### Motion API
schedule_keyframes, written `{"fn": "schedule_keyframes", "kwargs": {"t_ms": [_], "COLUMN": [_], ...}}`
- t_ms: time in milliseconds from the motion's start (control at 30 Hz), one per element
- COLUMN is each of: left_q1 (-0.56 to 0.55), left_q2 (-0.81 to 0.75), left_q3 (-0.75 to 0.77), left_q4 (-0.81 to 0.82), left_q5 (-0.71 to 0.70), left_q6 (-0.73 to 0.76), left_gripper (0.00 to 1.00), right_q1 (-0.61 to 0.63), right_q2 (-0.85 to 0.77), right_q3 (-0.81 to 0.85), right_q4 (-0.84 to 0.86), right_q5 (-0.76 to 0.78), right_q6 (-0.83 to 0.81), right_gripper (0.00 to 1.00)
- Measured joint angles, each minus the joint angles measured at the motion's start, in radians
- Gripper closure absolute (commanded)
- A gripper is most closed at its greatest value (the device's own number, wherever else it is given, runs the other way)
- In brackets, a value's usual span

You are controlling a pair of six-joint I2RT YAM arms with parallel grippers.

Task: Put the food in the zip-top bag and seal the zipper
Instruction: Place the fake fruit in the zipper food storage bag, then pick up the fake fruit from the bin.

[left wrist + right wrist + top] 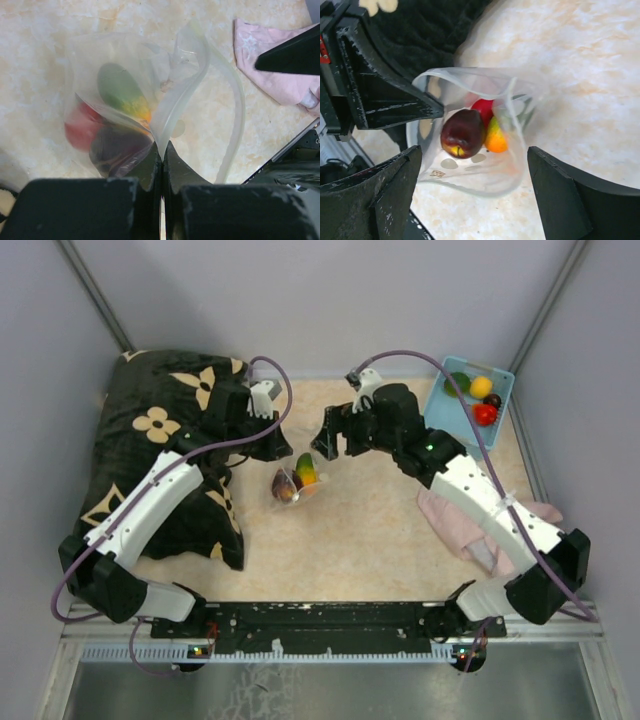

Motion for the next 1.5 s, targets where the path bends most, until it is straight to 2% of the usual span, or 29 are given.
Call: {"fn": "schedule_keyframes", "kwargs": {"t_ms": [167,333,667,733,867,967,1167,1500], "left_q1": [0.002,0.005,0.009,0.010,0.011,0.011,0.017,0.043], "left_q2": [-0.007,-0.008,-0.008,-0.008,-0.008,-0.008,-0.008,-0.016], "left_q3": [-0.005,-0.005,-0.007,-0.007,-0.007,-0.007,-0.007,-0.007], "left_q4": [0.003,0.006,0.006,0.007,0.007,0.007,0.007,0.021], "left_q5": [0.001,0.008,0.015,0.015,0.015,0.014,-0.003,-0.013], "left_q6": [0.000,-0.003,-0.003,-0.003,-0.003,-0.003,-0.002,-0.003], "left_gripper": [1.00,1.00,1.00,1.00,1.00,1.00,1.00,1.00], "right_q1": [-0.072,-0.104,-0.102,-0.102,-0.102,-0.102,-0.102,-0.093], "right_q2": [-0.064,-0.070,0.121,0.161,0.209,0.216,0.201,0.119], "right_q3": [0.000,-0.010,-0.007,0.002,0.021,0.051,0.177,0.170], "right_q4": [-0.031,-0.021,0.000,0.000,-0.003,-0.029,-0.082,-0.078], "right_q5": [0.043,0.055,-0.047,-0.069,-0.102,-0.096,-0.001,0.061], "right_q6": [-0.026,-0.040,-0.061,-0.066,-0.078,-0.095,-0.143,-0.164], "right_gripper": [0.18,0.30,0.50,0.58,0.90,0.97,1.00,0.99]}}
